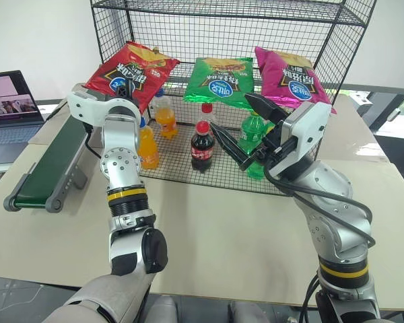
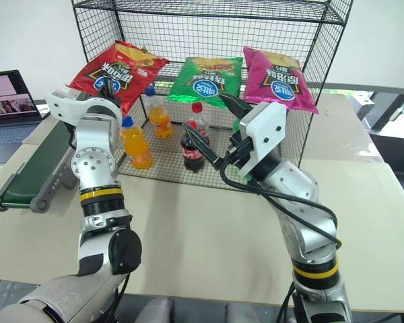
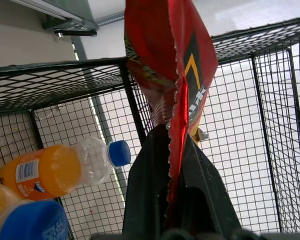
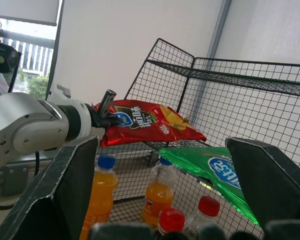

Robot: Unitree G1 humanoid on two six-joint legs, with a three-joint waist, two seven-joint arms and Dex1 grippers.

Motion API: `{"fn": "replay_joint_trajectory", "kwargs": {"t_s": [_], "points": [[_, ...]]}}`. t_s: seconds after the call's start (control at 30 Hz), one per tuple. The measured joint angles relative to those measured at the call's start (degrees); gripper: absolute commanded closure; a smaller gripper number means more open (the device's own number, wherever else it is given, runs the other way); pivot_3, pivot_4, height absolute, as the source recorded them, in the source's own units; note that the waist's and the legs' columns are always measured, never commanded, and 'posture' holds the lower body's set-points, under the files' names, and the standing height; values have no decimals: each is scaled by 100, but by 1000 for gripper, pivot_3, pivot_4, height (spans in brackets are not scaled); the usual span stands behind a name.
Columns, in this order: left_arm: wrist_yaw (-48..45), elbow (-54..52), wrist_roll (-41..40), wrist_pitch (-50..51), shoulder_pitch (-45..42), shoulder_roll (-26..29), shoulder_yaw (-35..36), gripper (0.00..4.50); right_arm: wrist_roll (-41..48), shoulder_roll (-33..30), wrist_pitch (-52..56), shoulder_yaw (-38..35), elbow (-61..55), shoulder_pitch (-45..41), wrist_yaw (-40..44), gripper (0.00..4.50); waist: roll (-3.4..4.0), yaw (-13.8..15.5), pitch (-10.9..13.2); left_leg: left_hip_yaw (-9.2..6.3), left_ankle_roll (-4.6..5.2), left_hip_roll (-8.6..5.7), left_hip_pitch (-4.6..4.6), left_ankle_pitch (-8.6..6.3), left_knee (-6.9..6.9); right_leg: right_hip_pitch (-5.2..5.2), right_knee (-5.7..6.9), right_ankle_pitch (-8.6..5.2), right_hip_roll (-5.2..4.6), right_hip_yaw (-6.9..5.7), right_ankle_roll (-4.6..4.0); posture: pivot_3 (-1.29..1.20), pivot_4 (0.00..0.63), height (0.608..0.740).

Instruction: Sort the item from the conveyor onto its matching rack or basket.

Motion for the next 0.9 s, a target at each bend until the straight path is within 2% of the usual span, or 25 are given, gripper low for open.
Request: {"fn": "replay_joint_trajectory", "kwargs": {"t_s": [0.47, 0.63, 0.67, 0.8, 0.87, 0.9], "points": [[-318, 93, -3, -38, -204, -194, -3, 4466, -3, 1, 0, 0, 2, 0, 0, 0, -1, -5, 1, 0, -1, 0, 0, 1, 0, 0, -1, 0, 0, 0, 1, 0, 150, 740], [-344, 69, -4, -39, -295, -296, -11, 3058, -3, 6, 0, 0, 2, 0, -3, 0, -2, 0, 1, 0, -1, -1, 0, 1, 0, 1, -2, 0, 0, 1, 1, 0, 150, 740], [-344, 60, -5, -36, -294, -324, -11, 2541, -3, 6, 0, 0, 2, 0, -3, 0, -2, -1, 1, 0, -1, -1, 0, 1, 0, 0, -1, 0, 0, 1, 1, 0, 150, 740], [-291, -146, -6, 5, -236, -423, -30, 1135, -3, 6, 1, 0, 2, 0, -5, 0, -2, -6, 1, 0, -2, -1, 1, 1, -1, 0, -1, 0, 0, 1, 1, 0, 150, 740], [-219, -304, -7, 101, -181, -427, -32, 213, -3, 6, 1, -2, 1, 0, -5, 0, -2, -10, 1, 0, -2, -1, 1, 1, -1, 0, -1, 0, 0, 1, 1, 0, 150, 740], [-159, -410, -7, 142, -139, -432, -56, 36, -3, 7, 1, -2, 3, 0, -5, 0, -2, -9, 1, 0, -2, -1, 1, 1, -1, 1, -1, 0, 0, 1, 1, 0, 150, 740]]}}
